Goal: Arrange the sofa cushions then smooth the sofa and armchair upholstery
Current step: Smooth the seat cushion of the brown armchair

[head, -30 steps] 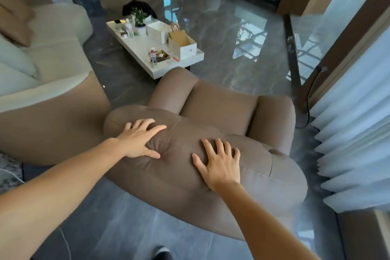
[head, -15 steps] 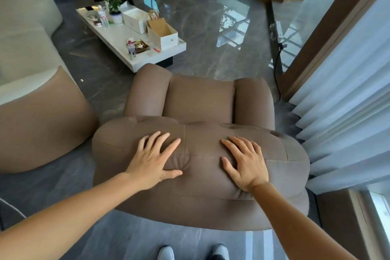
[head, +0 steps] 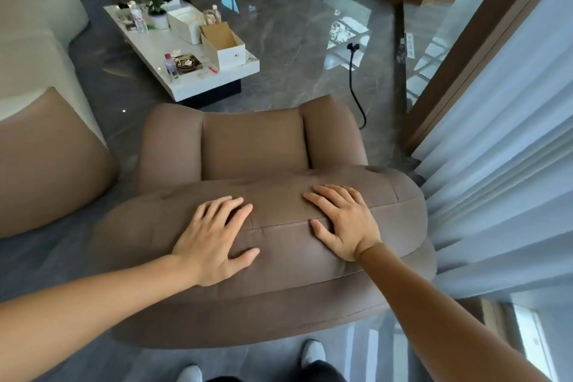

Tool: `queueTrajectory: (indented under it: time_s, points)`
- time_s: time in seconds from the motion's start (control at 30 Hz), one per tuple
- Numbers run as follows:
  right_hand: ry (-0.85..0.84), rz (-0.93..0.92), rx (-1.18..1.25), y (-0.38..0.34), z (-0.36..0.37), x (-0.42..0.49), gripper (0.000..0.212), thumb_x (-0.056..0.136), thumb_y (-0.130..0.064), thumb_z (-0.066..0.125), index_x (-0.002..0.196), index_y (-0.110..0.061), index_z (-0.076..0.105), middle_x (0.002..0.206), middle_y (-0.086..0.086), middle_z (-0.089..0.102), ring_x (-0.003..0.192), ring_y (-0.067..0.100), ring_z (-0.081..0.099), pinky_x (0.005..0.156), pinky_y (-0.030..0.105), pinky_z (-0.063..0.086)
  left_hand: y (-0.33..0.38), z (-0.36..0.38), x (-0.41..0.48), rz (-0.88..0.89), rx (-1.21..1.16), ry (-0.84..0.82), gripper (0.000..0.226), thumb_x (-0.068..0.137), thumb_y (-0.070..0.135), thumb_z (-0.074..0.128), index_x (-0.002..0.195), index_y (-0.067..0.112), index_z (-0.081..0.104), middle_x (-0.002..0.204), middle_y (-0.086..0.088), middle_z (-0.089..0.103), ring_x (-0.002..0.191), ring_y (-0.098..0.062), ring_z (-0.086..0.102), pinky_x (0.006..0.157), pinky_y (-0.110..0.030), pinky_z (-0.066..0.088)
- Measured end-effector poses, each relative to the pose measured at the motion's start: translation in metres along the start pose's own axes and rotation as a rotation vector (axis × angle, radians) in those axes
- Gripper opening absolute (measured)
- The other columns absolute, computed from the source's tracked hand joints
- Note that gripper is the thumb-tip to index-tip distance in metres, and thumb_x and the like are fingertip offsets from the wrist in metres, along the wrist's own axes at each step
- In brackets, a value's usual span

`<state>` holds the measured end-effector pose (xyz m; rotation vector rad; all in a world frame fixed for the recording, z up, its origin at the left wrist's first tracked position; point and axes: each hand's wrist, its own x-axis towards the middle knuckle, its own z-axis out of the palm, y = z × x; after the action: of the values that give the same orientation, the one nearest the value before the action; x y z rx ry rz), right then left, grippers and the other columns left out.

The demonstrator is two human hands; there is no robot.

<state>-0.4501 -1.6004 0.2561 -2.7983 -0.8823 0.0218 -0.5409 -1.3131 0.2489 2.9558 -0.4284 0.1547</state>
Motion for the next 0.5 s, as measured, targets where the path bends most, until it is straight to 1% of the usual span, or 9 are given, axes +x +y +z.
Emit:
queueTrajectory:
  time_s: [0.03, 0.07, 0.1, 0.13, 0.3, 0.37, 0.47, 0.5]
  points:
    - [0.009, -0.025, -0.013, 0.004, 0.001, 0.003, 0.056, 0.092, -0.059, 0.035, 0.141, -0.034, 0.047, 0.143, -0.003, 0.054, 0.134, 0.022, 0.044, 0.114, 0.044, 0.029, 0.004, 0.001, -0.005, -0.012, -0.016, -0.014, 0.079, 0.084, 0.068, 0.044, 0.140, 0.013, 0.042, 0.141, -0.010, 0.045, 0.133, -0.031, 0.038, 0.107, -0.049, 0.034]
    - [-0.013, -0.062, -0.001, 0.017, 0.001, 0.006, 0.057, 0.092, -0.059, 0.035, 0.141, -0.033, 0.046, 0.144, -0.003, 0.054, 0.135, 0.021, 0.044, 0.115, 0.043, 0.029, 0.020, 0.005, -0.007, -0.052, 0.000, -0.040, 0.079, 0.084, 0.069, 0.043, 0.140, 0.013, 0.042, 0.142, -0.010, 0.045, 0.133, -0.031, 0.037, 0.107, -0.049, 0.033]
    - [-0.073, -0.088, 0.011, 0.027, 0.001, 0.001, 0.058, 0.092, -0.059, 0.035, 0.142, -0.032, 0.046, 0.145, -0.003, 0.053, 0.136, 0.021, 0.043, 0.116, 0.043, 0.028, 0.035, 0.010, -0.007, -0.095, 0.011, -0.044, 0.080, 0.084, 0.069, 0.043, 0.141, 0.013, 0.042, 0.142, -0.010, 0.045, 0.134, -0.031, 0.037, 0.107, -0.050, 0.033]
    - [-0.083, -0.098, -0.003, 0.031, 0.005, -0.008, 0.059, 0.091, -0.059, 0.034, 0.142, -0.031, 0.046, 0.145, -0.002, 0.053, 0.137, 0.021, 0.043, 0.117, 0.043, 0.027, 0.041, 0.013, -0.007, -0.105, 0.001, -0.049, 0.081, 0.083, 0.070, 0.042, 0.141, 0.013, 0.042, 0.142, -0.011, 0.045, 0.134, -0.032, 0.037, 0.107, -0.051, 0.033]
    - [-0.060, -0.094, -0.061, 0.084, -0.001, -0.035, 0.062, 0.090, -0.058, 0.035, 0.144, -0.028, 0.045, 0.148, 0.003, 0.050, 0.139, 0.025, 0.042, 0.118, 0.047, 0.028, 0.098, 0.030, 0.010, -0.107, -0.033, -0.092, 0.084, 0.085, 0.071, 0.040, 0.142, 0.010, 0.041, 0.145, -0.017, 0.043, 0.135, -0.036, 0.036, 0.109, -0.054, 0.032]
    - [-0.040, -0.032, -0.074, 0.100, -0.004, -0.042, 0.061, 0.091, -0.055, 0.034, 0.142, -0.025, 0.048, 0.147, 0.006, 0.052, 0.137, 0.029, 0.043, 0.116, 0.048, 0.030, 0.117, 0.037, 0.018, -0.112, -0.045, -0.087, 0.084, 0.086, 0.071, 0.038, 0.142, 0.008, 0.041, 0.145, -0.020, 0.043, 0.134, -0.037, 0.037, 0.109, -0.054, 0.032]
    - [0.080, 0.164, -0.060, 0.122, -0.004, -0.053, 0.054, 0.095, -0.046, 0.031, 0.137, -0.022, 0.056, 0.144, 0.008, 0.055, 0.135, 0.032, 0.044, 0.114, 0.049, 0.032, 0.150, 0.053, 0.030, -0.074, -0.106, -0.075, 0.081, 0.088, 0.068, 0.040, 0.139, 0.006, 0.043, 0.141, -0.021, 0.046, 0.131, -0.038, 0.041, 0.107, -0.054, 0.034]
    - [0.109, 0.217, -0.067, 0.128, -0.003, -0.056, 0.053, 0.096, -0.045, 0.030, 0.137, -0.023, 0.056, 0.144, 0.008, 0.055, 0.136, 0.031, 0.043, 0.115, 0.049, 0.030, 0.159, 0.059, 0.035, -0.060, -0.119, -0.037, 0.079, 0.089, 0.067, 0.040, 0.139, 0.006, 0.043, 0.140, -0.020, 0.047, 0.130, -0.037, 0.041, 0.107, -0.053, 0.035]
